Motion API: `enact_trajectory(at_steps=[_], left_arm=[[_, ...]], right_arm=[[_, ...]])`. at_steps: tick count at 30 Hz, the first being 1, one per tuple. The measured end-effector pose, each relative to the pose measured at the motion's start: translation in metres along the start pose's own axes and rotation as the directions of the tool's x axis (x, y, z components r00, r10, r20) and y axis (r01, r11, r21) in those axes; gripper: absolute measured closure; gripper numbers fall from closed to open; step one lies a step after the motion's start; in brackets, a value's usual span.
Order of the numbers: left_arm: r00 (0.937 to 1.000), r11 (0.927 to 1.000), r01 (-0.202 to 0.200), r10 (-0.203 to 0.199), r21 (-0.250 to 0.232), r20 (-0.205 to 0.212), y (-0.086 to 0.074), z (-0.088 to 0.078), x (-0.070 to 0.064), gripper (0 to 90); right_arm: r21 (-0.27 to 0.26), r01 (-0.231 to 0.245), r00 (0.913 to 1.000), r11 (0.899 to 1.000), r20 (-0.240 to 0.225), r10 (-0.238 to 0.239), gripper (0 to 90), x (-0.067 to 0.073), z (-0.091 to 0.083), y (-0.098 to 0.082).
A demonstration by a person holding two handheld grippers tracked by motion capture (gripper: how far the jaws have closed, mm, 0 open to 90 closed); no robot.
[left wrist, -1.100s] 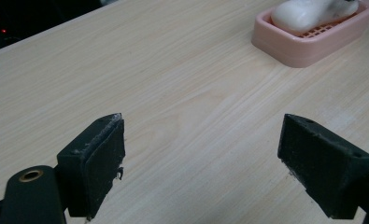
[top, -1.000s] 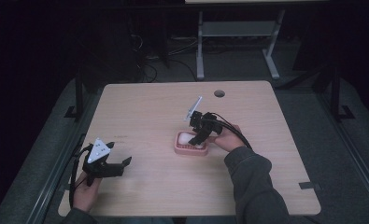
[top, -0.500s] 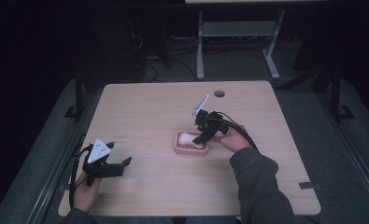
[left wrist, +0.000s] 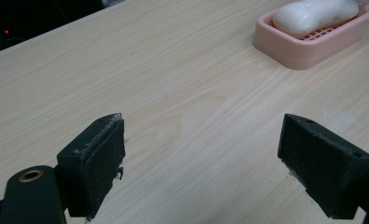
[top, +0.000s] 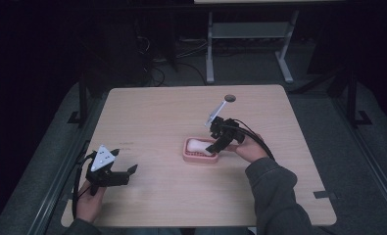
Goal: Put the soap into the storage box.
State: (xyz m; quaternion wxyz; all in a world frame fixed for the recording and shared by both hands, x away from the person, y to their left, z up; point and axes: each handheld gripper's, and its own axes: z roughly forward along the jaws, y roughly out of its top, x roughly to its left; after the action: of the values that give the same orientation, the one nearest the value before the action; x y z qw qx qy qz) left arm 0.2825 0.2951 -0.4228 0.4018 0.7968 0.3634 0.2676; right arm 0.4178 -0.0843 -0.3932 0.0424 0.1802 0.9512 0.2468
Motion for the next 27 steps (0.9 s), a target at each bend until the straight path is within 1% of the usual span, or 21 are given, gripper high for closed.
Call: enact_trajectory(at_steps=[4,8,10,17,25,26,27], left_arm=[[1.0,1.0,0.0,0.0,0.002,0.001,0.0,0.0,0.0,14.3],[1.0,1.0,0.0,0.0,0.001,0.001,0.0,0.0,0.0,14.3],[1.0,1.0,0.0,0.0,0.003,0.001,0.0,0.0,0.0,14.3],[1.0,1.0,0.0,0.0,0.004,0.002,0.0,0.0,0.0,14.3],[1.0,1.0,0.001,-0.001,0.003,0.002,0.0,-0.001,0.0,14.3],[1.0,1.0,0.001,-0.001,0.004,0.003,0.0,-0.001,0.0,14.3],[1.0,1.0,0.002,-0.002,0.004,0.003,0.0,-0.001,0.0,14.3]], right_arm=[[0.002,-0.005,1.0,1.0,-0.003,0.005,36.6,0.001,-0.002,-0.001],[0.005,0.002,1.0,1.0,-0.001,-0.002,36.6,0.003,-0.004,-0.002],[-0.002,0.001,1.0,1.0,0.0,-0.001,36.4,0.002,-0.006,-0.003],[-0.003,-0.013,0.9999,1.0,0.008,0.013,36.1,0.002,-0.012,-0.008],[-0.001,-0.02,0.9998,1.0,0.007,0.02,36.1,0.003,-0.017,-0.013],[-0.012,-0.016,0.9998,1.0,0.013,0.016,36.1,0.003,-0.018,-0.014],[-0.018,-0.017,0.9998,1.0,0.01,0.018,36.1,0.003,-0.018,-0.016]])
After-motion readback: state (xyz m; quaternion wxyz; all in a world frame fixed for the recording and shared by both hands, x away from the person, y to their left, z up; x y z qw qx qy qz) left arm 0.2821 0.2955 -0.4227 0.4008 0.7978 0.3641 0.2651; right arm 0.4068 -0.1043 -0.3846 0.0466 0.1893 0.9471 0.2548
